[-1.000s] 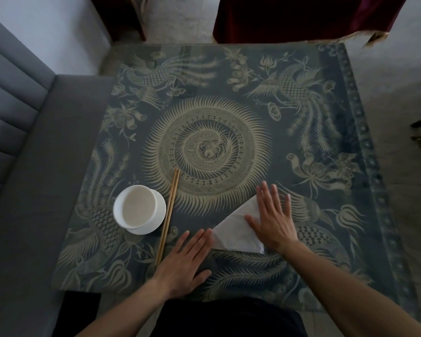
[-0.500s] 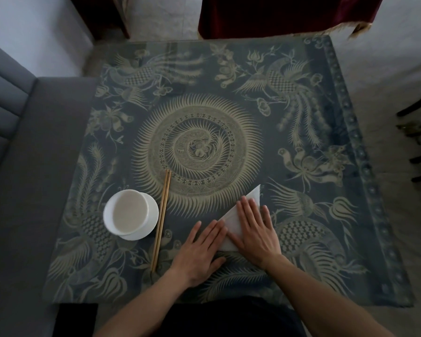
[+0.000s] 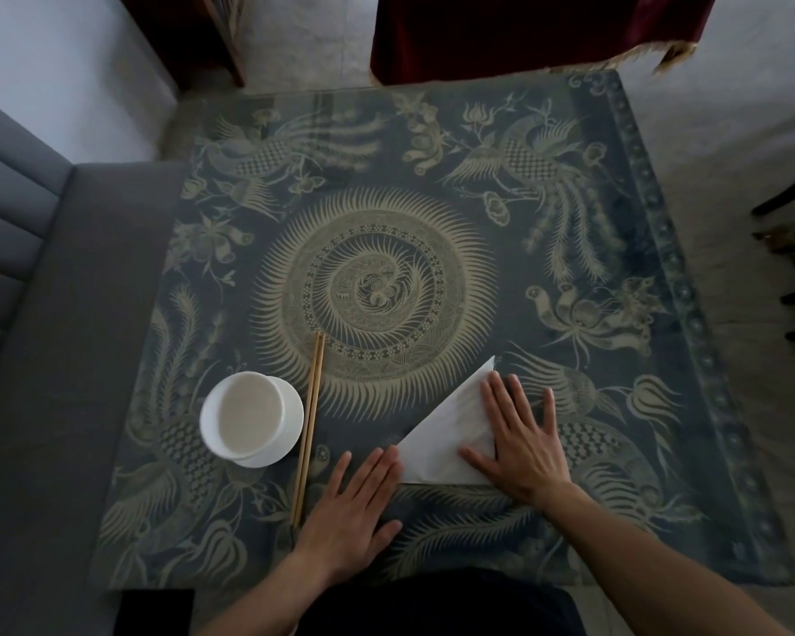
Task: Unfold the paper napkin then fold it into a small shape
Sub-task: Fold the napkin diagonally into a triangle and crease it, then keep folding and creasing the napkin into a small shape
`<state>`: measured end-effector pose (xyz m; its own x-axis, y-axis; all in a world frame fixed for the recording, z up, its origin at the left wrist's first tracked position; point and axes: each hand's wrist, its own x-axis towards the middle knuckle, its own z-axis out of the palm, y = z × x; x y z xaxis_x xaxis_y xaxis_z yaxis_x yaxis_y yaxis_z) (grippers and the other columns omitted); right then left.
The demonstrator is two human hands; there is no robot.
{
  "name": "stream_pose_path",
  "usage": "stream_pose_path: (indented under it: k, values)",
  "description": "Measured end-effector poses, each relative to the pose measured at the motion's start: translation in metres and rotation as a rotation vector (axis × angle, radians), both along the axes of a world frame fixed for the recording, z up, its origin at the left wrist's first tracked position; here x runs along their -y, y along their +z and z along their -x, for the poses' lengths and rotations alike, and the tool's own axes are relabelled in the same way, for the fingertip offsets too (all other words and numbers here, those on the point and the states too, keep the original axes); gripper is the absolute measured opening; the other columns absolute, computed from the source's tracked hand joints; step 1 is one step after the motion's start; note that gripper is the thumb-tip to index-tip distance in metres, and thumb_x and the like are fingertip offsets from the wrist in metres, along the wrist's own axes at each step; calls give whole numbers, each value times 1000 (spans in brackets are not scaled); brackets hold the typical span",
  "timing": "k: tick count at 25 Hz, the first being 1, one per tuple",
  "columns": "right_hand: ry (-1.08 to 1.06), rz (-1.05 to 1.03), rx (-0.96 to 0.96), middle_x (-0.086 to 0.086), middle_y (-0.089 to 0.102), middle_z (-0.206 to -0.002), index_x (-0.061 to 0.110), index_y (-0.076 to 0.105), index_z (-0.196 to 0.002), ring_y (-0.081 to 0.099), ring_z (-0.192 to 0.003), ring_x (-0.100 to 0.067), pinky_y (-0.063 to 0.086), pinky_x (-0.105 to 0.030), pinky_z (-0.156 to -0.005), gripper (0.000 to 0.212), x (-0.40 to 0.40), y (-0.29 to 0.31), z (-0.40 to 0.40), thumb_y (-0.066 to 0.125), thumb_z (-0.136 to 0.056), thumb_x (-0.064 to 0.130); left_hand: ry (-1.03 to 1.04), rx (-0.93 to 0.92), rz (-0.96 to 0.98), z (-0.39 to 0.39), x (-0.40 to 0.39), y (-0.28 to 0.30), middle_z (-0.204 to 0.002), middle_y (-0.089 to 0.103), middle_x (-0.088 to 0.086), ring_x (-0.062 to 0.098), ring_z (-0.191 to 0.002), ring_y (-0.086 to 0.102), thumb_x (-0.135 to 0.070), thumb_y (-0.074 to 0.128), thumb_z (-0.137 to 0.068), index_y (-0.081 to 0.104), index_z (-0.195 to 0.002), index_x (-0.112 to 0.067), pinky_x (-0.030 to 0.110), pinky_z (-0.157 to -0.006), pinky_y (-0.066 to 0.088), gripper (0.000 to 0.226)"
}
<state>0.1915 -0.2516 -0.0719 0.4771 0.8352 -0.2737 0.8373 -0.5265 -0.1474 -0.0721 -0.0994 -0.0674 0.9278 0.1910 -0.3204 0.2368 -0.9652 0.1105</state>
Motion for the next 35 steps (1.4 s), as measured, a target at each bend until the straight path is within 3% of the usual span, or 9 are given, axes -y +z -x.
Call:
stream_pose_path:
  k: [6, 8, 10, 12, 16, 21, 26, 32, 35]
  values:
    - [-32, -102, 37, -6, 5, -165, 11, 9, -157, -1, -151, -25, -1, -61, -118, 87, 5, 6, 1, 25, -95, 71, 16, 219, 73, -20, -11, 7, -164, 11, 10, 25, -151, 9, -54, 29, -101, 14, -155, -7, 48, -119, 10, 72]
    - [-51, -157, 45, -7, 16, -164, 10, 19, -155, 4, -151, -25, 7, -59, -118, 74, 12, 8, 3, 23, -100, 58, 30, 315, 89, -48, -26, 14, -158, 30, 13, 27, -146, 26, -52, 31, -102, 27, -152, -5, 46, -118, 21, 68]
    - [-48, -214, 60, -8, 28, -160, 10, 31, -152, 13, -150, -26, 15, -58, -116, 65, 20, 10, 7, 27, -100, 49, 35, 378, 74, -83, -40, 21, -136, 54, 12, 28, -126, 50, -48, 39, -102, 46, -142, -5, 46, -105, 40, 60]
    - [19, -268, 89, -9, 38, -156, 11, 41, -148, 22, -148, -26, 22, -56, -114, 57, 29, 9, 16, 36, -99, 40, 68, 408, 87, -120, -51, 28, -119, 63, 7, 26, -109, 60, -43, 52, -97, 59, -131, -9, 42, -94, 46, 48]
    - [196, -317, 95, -6, 44, -152, 15, 49, -143, 34, -143, -29, 26, -53, -112, 54, 43, 5, 39, 52, -90, 24, 87, 227, 222, -192, -69, 45, -120, 61, 2, 23, -112, 56, -43, 63, -91, 58, -131, -19, 42, -94, 45, 46]
    - [234, -302, 47, -3, 50, -147, 20, 53, -139, 41, -139, -26, 38, -50, -109, 47, 46, 7, 64, 58, -93, 31, 37, 5, 260, -256, -64, 51, -120, 63, -2, 21, -111, 58, -49, 66, -87, 63, -122, -27, 41, -96, 44, 41]
    - [187, -227, 54, 0, 50, -148, 22, 55, -139, 44, -137, -23, 43, -47, -106, 50, 51, 11, 67, 53, -93, 39, 98, 33, 264, -268, -47, 45, -110, 64, -2, 20, -101, 61, -38, 69, -86, 65, -110, -25, 39, -90, 46, 28]
    - [192, -193, 59, 0, 43, -153, 22, 48, -145, 38, -141, -24, 39, -49, -110, 52, 53, 10, 67, 52, -96, 41, 241, 4, 290, -275, -41, 46, -102, 64, -2, 20, -90, 62, -25, 67, -88, 66, -90, -25, 32, -67, 41, 2]
    - [190, -201, 62, 0, 43, -153, 23, 47, -145, 37, -142, -24, 39, -50, -110, 52, 54, 8, 67, 52, -96, 41, 310, -32, 328, -278, -38, 45, -99, 69, -2, 20, -90, 63, -19, 66, -88, 64, -82, -28, 31, -65, 44, 11]
